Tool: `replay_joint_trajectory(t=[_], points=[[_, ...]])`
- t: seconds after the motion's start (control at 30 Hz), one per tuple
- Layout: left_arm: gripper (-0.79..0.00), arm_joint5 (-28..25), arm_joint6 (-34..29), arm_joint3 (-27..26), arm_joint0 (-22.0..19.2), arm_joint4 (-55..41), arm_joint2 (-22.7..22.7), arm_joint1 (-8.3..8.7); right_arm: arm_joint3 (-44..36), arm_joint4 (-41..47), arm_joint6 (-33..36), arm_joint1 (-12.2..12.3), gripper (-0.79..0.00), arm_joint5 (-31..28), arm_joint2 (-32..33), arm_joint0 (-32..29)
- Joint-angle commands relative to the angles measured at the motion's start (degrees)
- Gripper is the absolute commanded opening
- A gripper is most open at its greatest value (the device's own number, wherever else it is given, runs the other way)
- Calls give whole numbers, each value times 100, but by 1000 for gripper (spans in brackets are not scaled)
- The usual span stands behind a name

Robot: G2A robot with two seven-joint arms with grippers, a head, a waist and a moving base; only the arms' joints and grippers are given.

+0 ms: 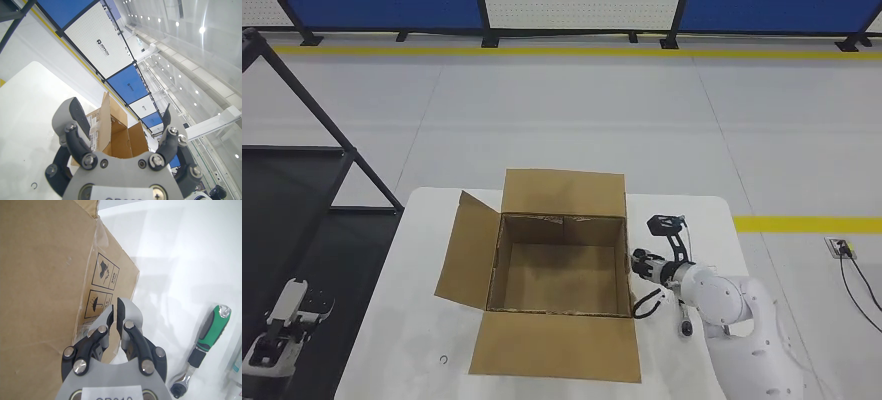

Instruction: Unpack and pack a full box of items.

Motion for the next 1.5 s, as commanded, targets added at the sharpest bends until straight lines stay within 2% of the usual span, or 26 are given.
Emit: replay_joint_trajectory(t=[0.0, 0.27, 0.37, 0.53, 0.7, 0.87, 0.93, 0.97, 1.07, 1.47], points=[[0, 5, 6, -2, 4, 3, -7, -4, 89, 50, -13, 9, -690, -68, -37, 56], [0, 2, 26, -1, -2, 2, -3, -20, 398, 323, -47, 47, -699, -470, -193, 242], [0, 10, 15, 1, -8, 24, 14, -24, 465, 260, -76, 64, -705, -376, -234, 286], [0, 9, 8, 6, -15, 48, 49, -31, 272, 175, -138, 101, -610, -221, -236, 233], [0, 14, -17, 0, -31, 78, 89, -36, -376, -100, 83, 196, -520, 49, 12, -117], [0, 40, -73, 1, -78, 139, 178, -35, -935, -603, 830, 300, -372, 417, 207, -391], [0, 56, -96, 7, -114, 168, 226, -32, -1045, -823, 1072, 335, -80, 647, 297, -455], [0, 64, -108, 7, -135, 183, 250, -31, -1099, -905, 1208, 345, 0, 757, 294, -477], [0, 92, -141, 8, -193, 235, 323, -26, -1184, -1095, 1524, 374, 0, 953, 332, -508], [0, 161, -311, -6, -306, 460, 652, -12, -1184, -1095, 1524, 374, 0, 953, 332, -508]])
